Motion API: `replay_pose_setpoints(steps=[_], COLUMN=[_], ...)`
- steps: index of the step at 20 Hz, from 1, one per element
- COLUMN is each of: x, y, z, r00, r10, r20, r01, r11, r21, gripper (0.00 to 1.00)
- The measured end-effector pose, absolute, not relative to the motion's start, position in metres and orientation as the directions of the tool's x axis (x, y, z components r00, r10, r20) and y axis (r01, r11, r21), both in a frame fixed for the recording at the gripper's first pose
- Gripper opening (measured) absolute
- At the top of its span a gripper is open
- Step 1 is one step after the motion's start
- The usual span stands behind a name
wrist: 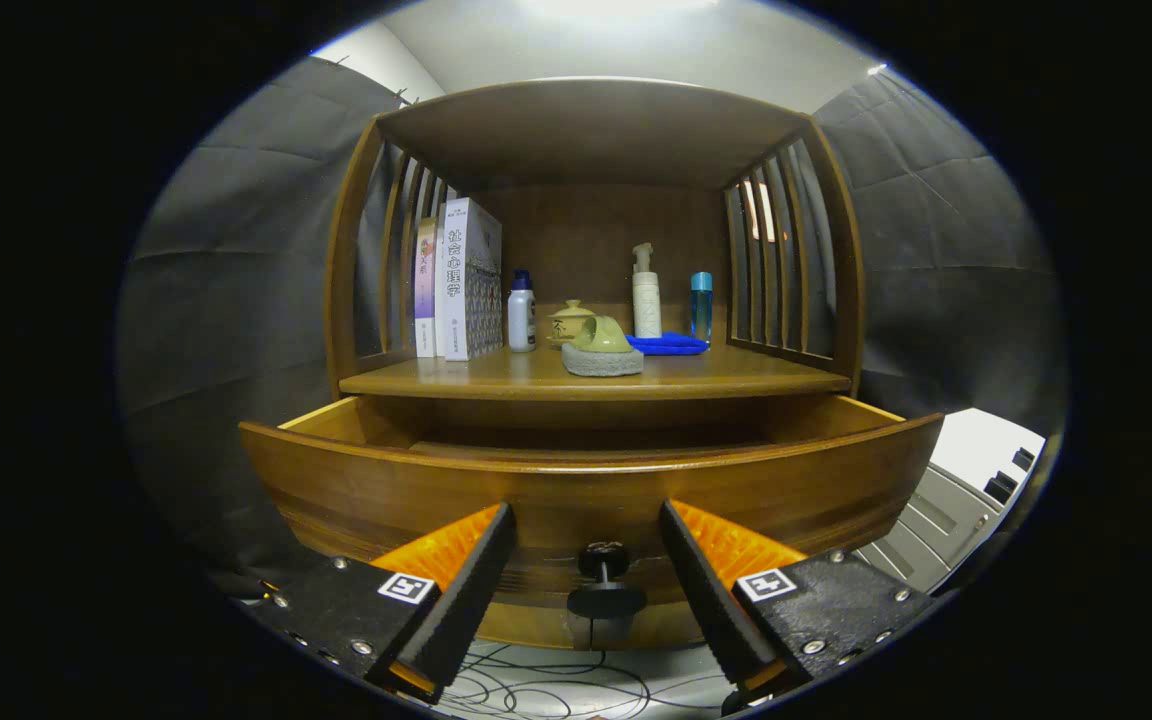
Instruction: Pull open the drawer, take out the items inside it, and place them on the countertop above the cabinet.
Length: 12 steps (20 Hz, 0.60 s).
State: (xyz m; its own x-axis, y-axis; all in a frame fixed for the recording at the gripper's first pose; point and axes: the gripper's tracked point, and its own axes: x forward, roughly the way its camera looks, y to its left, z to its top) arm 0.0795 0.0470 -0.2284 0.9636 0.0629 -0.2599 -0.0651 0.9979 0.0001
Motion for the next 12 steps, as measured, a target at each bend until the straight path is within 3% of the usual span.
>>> replay_pose_setpoints(steps=[12], x=[0.171], y=[0.054], z=[-0.239], r00=[0.965], r10=[0.043], r20=[-0.260], r01=[-0.062], r11=[0.996], r21=[-0.064], gripper=[0.94])
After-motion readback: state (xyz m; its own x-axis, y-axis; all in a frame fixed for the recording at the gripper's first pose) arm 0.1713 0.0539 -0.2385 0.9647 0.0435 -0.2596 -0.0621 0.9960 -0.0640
